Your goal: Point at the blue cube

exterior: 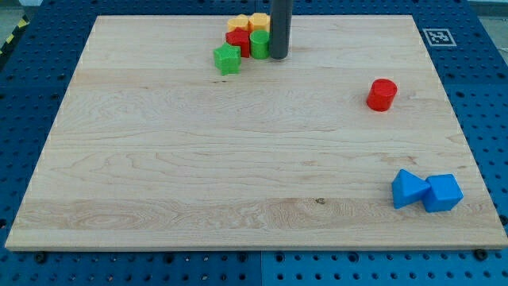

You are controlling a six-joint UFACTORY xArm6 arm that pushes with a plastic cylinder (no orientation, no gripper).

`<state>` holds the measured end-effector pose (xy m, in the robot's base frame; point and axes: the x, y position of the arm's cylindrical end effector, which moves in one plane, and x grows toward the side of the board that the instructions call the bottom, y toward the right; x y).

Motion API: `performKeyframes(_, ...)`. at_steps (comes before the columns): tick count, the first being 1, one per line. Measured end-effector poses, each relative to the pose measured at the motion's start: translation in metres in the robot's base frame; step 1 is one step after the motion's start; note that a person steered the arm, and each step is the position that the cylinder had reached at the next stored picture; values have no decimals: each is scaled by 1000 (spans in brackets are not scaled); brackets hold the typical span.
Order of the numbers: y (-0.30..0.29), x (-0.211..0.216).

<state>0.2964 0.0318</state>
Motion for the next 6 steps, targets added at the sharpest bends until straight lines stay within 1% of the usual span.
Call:
performKeyframes(2,-7,0)
performKeyframes(3,8,19)
performKeyframes(5,83,96)
performKeyframes(6,103,149)
